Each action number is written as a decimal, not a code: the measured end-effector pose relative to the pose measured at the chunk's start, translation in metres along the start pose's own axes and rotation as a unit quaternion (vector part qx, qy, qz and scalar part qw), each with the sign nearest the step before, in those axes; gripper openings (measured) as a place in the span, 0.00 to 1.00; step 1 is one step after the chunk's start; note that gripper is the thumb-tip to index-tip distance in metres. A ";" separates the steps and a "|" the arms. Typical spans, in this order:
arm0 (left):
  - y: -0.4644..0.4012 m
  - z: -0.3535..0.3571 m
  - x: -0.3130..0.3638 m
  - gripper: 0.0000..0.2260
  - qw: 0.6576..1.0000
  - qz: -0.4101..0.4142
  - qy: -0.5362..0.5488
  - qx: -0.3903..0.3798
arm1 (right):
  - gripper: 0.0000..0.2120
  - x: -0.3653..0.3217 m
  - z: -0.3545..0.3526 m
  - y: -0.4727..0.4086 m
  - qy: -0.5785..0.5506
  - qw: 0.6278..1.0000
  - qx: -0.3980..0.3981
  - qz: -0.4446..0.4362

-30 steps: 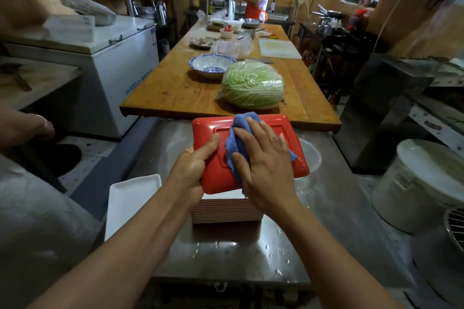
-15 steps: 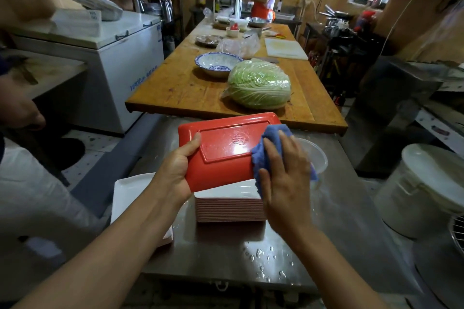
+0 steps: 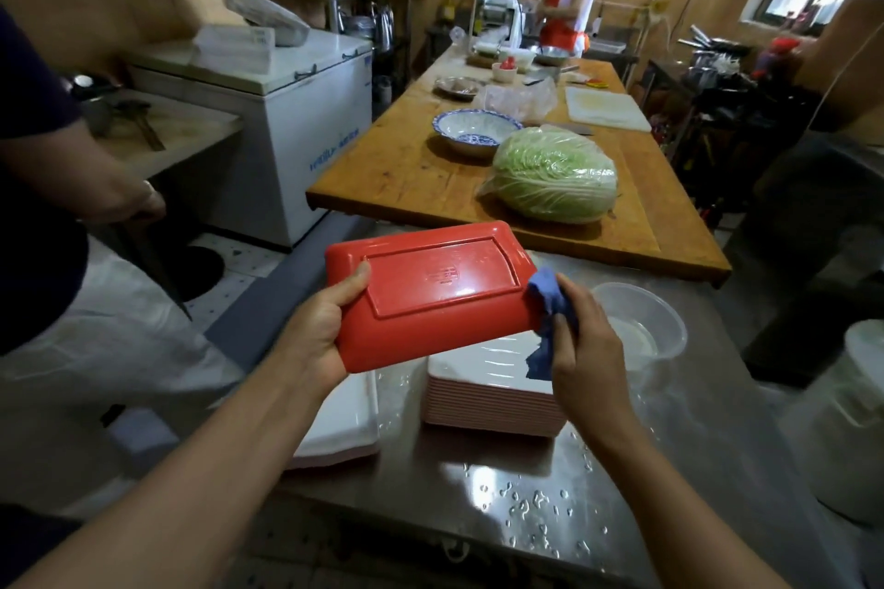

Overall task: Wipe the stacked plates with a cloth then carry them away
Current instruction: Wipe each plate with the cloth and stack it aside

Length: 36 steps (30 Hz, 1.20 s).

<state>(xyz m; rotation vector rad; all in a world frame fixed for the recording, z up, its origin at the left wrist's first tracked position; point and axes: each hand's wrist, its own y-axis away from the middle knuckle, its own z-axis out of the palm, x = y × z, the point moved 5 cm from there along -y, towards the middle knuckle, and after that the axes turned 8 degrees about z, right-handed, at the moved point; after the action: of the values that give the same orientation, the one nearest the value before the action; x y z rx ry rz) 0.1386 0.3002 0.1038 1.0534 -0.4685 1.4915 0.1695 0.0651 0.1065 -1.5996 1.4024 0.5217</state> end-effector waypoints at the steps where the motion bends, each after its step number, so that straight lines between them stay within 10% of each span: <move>1: 0.000 -0.008 0.004 0.06 1.000 0.004 0.001 0.012 | 0.19 0.000 0.004 -0.001 -0.010 1.000 -0.001 0.014; 8: 0.013 -0.055 0.047 0.05 0.967 0.210 -0.134 0.054 | 0.20 -0.009 0.046 0.001 -0.015 0.998 -0.048 0.049; 16: 0.018 -0.071 0.023 0.09 0.586 0.390 -0.710 -0.015 | 0.19 -0.024 0.085 0.014 -0.012 0.991 -0.130 0.039; 25: 0.014 -0.084 -0.036 0.07 0.423 0.392 -0.810 -0.107 | 0.17 -0.014 0.095 0.023 -0.007 0.987 -0.151 0.051; 36: -0.003 -0.104 -0.087 0.15 0.414 0.310 -0.841 -0.160 | 0.18 0.001 0.088 0.019 -0.006 0.990 -0.124 0.070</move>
<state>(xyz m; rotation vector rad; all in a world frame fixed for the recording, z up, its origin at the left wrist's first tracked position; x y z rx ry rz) 0.0970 0.3336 -0.0213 1.8487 -2.6648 0.1129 0.1732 0.1392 0.0559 -1.6949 1.4951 0.8139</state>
